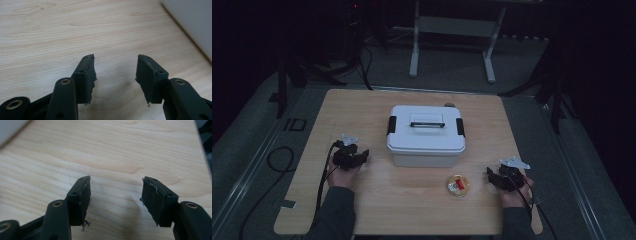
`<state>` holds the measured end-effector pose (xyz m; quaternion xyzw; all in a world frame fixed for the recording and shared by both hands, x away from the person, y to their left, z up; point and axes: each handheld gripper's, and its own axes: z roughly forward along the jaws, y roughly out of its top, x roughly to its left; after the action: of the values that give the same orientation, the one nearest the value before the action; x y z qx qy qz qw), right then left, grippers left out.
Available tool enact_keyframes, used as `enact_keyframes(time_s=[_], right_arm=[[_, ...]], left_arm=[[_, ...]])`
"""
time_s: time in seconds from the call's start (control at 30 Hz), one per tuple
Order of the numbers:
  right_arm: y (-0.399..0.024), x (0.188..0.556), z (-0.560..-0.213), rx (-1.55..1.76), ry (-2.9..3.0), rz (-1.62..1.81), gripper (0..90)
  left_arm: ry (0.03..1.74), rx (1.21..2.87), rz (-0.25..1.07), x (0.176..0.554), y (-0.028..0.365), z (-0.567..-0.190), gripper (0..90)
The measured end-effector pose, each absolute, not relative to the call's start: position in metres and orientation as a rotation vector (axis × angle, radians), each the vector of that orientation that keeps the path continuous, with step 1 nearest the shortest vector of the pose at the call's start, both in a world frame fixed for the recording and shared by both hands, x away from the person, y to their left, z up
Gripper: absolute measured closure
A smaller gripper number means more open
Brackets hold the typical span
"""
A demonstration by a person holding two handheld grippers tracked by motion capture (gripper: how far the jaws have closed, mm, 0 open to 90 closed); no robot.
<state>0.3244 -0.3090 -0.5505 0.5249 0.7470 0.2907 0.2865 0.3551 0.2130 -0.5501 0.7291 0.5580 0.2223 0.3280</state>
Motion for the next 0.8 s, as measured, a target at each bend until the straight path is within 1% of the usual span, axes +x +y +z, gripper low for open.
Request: enact_keyframes(time_s=[0.27,0.4,0.53,0.63,0.73,0.8], right_arm=[[-0.307,0.314,-0.542,1.371,1.971,0.785,41.4],[-0.306,0.306,-0.539,1.366,1.976,0.813,38.8],[-0.301,0.298,-0.534,1.349,1.985,0.842,38.8],[-0.294,0.292,-0.534,1.338,2.008,0.84,40.9],[-0.289,0.29,-0.536,1.344,2.043,0.849,45.0],[-0.286,0.289,-0.537,1.335,2.066,0.857,51.1]], left_arm=[[1.423,1.897,0.58,0.346,0.212,-0.545,49.1],[1.421,1.887,0.592,0.342,0.212,-0.543,48.5],[1.408,1.891,0.601,0.339,0.212,-0.541,47.0],[1.393,1.897,0.605,0.333,0.21,-0.54,45.6],[1.369,1.9,0.609,0.327,0.208,-0.538,45.2],[1.348,1.897,0.618,0.323,0.207,-0.536,45.2]])
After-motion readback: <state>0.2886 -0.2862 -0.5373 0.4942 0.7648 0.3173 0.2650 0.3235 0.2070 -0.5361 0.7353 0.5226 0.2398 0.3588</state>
